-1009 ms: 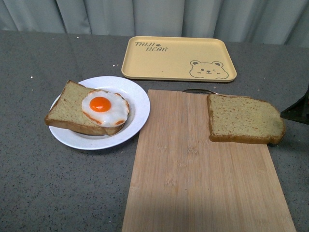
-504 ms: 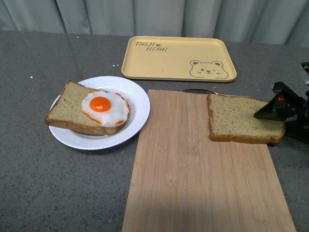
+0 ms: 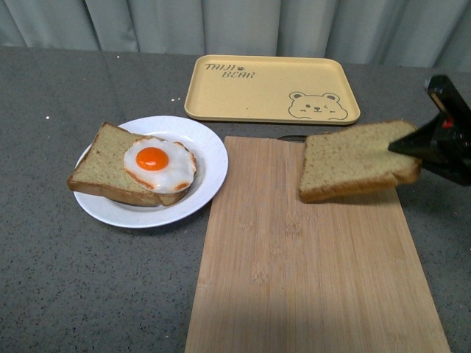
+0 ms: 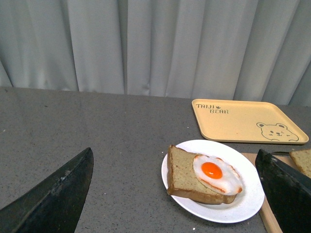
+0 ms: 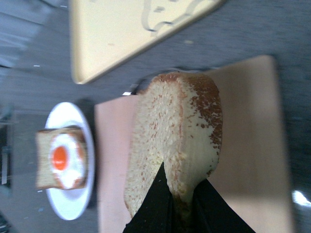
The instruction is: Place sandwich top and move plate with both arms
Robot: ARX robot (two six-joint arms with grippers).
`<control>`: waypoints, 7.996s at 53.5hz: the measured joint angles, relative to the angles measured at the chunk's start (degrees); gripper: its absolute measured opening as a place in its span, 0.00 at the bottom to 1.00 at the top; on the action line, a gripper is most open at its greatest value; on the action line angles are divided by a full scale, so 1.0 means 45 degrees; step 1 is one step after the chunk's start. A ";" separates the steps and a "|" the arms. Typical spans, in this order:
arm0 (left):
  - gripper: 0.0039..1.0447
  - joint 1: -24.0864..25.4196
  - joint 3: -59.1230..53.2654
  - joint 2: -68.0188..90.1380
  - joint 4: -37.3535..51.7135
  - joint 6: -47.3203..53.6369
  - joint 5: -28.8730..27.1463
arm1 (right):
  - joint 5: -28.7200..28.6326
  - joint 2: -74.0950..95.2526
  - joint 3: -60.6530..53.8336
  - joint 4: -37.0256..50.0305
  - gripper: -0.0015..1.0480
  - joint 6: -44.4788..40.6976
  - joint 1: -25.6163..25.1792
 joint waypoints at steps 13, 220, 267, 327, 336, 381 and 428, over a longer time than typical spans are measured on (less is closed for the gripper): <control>0.94 0.0000 0.0000 0.0000 0.0000 0.0000 0.0000 | -0.0889 0.0398 -0.0141 0.4745 0.03 0.4085 0.2336; 0.94 0.0000 0.0000 -0.0005 -0.0010 0.0000 0.0000 | 0.7028 -2.3139 -1.0253 -0.3492 0.01 -0.7198 -0.0199; 0.94 -0.1846 0.2045 0.9811 0.2195 -0.5192 -0.0214 | 0.6999 -2.4499 -1.0263 -0.4653 0.91 -0.7213 -0.0199; 0.57 -0.3031 0.7315 2.4485 0.5877 -1.6995 0.0515 | 0.6999 -2.4499 -1.0263 -0.4653 0.91 -0.7213 -0.0199; 0.35 -0.3002 0.7519 2.4737 0.5867 -1.7175 0.0374 | 0.6999 -2.4499 -1.0263 -0.4653 0.91 -0.7213 -0.0199; 0.03 -0.2642 0.5683 2.4412 1.2716 -1.9390 0.1666 | 0.6999 -2.4499 -1.0263 -0.4653 0.91 -0.7213 -0.0199; 0.03 -0.4949 1.5324 2.9191 0.9039 -2.0031 -0.0253 | 0.6999 -2.4499 -1.0263 -0.4653 0.91 -0.7213 -0.0199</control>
